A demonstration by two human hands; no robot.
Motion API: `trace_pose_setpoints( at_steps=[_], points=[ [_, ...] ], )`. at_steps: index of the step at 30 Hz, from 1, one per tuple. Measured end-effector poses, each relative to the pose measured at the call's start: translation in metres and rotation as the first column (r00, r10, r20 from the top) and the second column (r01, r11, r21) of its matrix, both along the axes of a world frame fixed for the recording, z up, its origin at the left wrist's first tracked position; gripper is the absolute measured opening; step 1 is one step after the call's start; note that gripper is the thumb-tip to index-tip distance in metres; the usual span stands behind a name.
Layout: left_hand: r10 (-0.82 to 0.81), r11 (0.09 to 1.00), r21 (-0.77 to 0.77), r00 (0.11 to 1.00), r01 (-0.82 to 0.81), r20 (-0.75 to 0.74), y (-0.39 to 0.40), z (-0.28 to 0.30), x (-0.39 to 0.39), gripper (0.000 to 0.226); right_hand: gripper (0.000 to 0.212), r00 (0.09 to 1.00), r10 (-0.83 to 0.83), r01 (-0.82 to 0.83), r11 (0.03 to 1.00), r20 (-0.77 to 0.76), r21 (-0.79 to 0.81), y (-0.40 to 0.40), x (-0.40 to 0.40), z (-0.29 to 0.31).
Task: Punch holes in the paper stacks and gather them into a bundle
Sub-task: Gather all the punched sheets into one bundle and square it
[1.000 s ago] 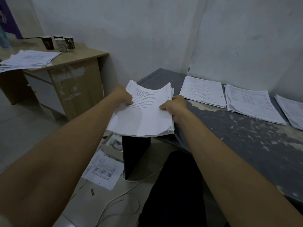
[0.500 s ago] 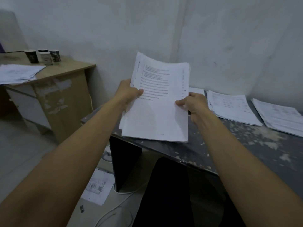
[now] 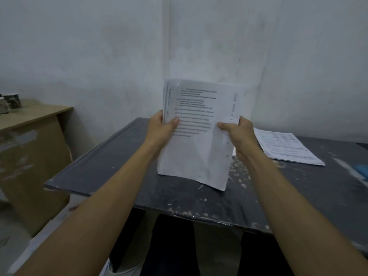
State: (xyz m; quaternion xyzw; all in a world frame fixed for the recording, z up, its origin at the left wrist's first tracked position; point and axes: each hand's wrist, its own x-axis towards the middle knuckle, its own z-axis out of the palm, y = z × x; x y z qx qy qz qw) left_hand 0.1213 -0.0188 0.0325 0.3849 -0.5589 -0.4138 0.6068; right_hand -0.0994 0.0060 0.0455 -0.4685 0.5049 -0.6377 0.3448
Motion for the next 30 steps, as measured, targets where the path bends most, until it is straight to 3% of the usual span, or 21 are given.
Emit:
trace_pose_setpoints(
  at_steps=[5,8,11,14,20,26,30],
  points=[
    [0.074,0.991,-0.109,0.997,-0.074,-0.006,0.001,0.01,-0.017,0.025,0.034,0.999,-0.034,0.031,0.995,-0.024,-0.091,0.006,-0.007,0.012],
    [0.041,0.99,-0.135,0.999,-0.038,0.022,-0.001,0.019,-0.02,0.026,0.031,0.998,-0.051,0.048,0.99,-0.024,-0.134,0.011,-0.019,0.02],
    [-0.024,0.989,-0.143,0.998,0.031,0.052,-0.001,0.019,-0.024,0.029,0.03,0.997,-0.072,0.071,0.993,-0.011,-0.096,0.017,-0.027,0.01],
    [-0.035,0.988,-0.148,0.997,0.045,0.071,-0.001,0.015,-0.032,0.018,0.026,0.997,-0.08,0.08,0.996,0.012,-0.048,0.017,-0.028,-0.002],
    [-0.003,0.979,-0.203,1.0,0.007,0.021,-0.002,0.021,-0.039,0.017,0.018,0.993,-0.114,0.114,0.986,0.002,-0.12,0.017,-0.032,0.014],
    [-0.053,0.989,-0.139,0.998,0.058,0.041,-0.002,0.013,-0.047,0.019,0.02,0.992,-0.128,0.128,0.991,0.004,-0.022,0.021,-0.04,-0.004],
    [-0.046,0.987,-0.152,0.999,0.045,-0.005,-0.002,0.019,-0.055,0.014,0.014,0.984,-0.177,0.178,0.983,0.019,-0.056,0.019,-0.04,0.004]
  ],
)
